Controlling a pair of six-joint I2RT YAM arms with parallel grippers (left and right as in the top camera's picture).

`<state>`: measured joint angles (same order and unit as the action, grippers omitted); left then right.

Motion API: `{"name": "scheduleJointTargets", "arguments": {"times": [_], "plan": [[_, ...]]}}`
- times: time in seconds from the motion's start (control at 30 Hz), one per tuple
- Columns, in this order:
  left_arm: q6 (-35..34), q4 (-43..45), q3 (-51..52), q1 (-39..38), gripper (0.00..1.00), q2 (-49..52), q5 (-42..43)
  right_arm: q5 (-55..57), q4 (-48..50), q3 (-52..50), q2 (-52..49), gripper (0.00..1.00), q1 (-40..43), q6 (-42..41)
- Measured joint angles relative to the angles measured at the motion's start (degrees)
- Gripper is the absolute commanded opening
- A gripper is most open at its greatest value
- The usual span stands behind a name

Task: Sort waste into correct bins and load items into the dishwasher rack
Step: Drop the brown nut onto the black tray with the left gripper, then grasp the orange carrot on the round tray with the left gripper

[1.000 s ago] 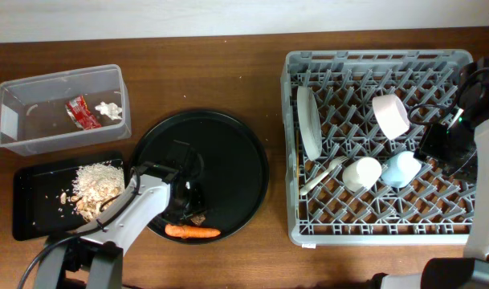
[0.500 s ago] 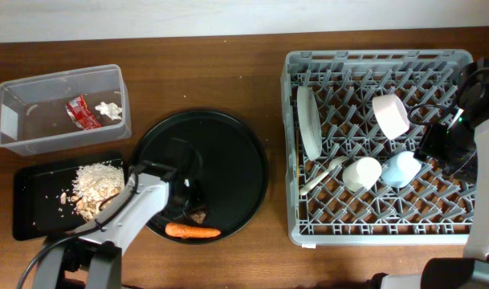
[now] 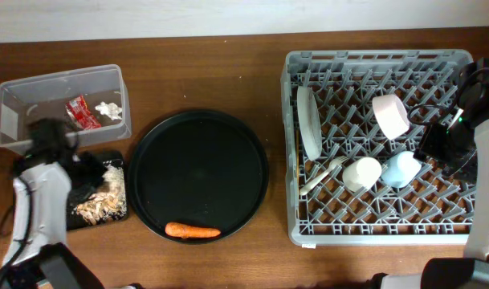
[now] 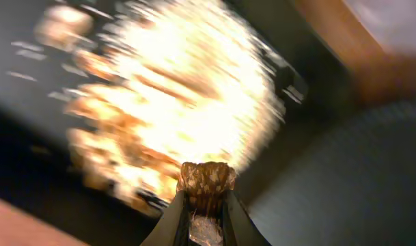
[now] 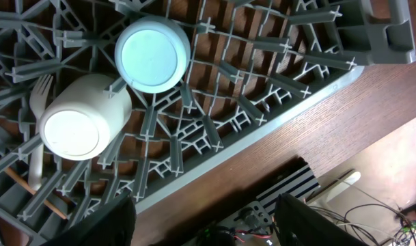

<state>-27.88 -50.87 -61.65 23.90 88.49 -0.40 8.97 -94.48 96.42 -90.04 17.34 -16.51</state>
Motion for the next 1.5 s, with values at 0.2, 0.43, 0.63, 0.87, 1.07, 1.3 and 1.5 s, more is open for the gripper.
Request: {"name": "scheduleJointTargets", "arguments": {"times": [0.2,0.43,0.63,0.87,1.07,1.3,1.5], "plan": [[0.0,1.66,0.0,6.91,0.04,0.02,-6.78,-0.02,0.0,0.0,0.0,0.68,0.0,0.0],[0.0,2.27,0.0,7.32,0.22,5.09,-8.04,-0.04,0.0,0.0,0.0,0.68,0.0,0.0],[0.0,2.23,0.02,7.32,0.48,7.65,-8.0,-0.04,0.0,0.0,0.0,0.68,0.0,0.02],[-0.02,-0.66,-0.26,7.3,0.52,7.65,-4.85,-0.04,-0.02,0.0,0.0,0.68,0.0,-0.04],[-0.02,-8.61,-2.91,2.23,0.52,3.85,3.26,-0.04,0.02,0.0,0.0,0.68,0.0,0.04],[-1.86,-11.45,-2.86,-18.91,0.54,0.76,9.49,-0.04,0.02,0.0,0.0,0.68,0.0,0.0],[-14.82,-11.45,5.14,-36.68,0.54,0.76,16.37,-0.2,0.15,0.0,0.0,0.68,0.0,0.0]]}}
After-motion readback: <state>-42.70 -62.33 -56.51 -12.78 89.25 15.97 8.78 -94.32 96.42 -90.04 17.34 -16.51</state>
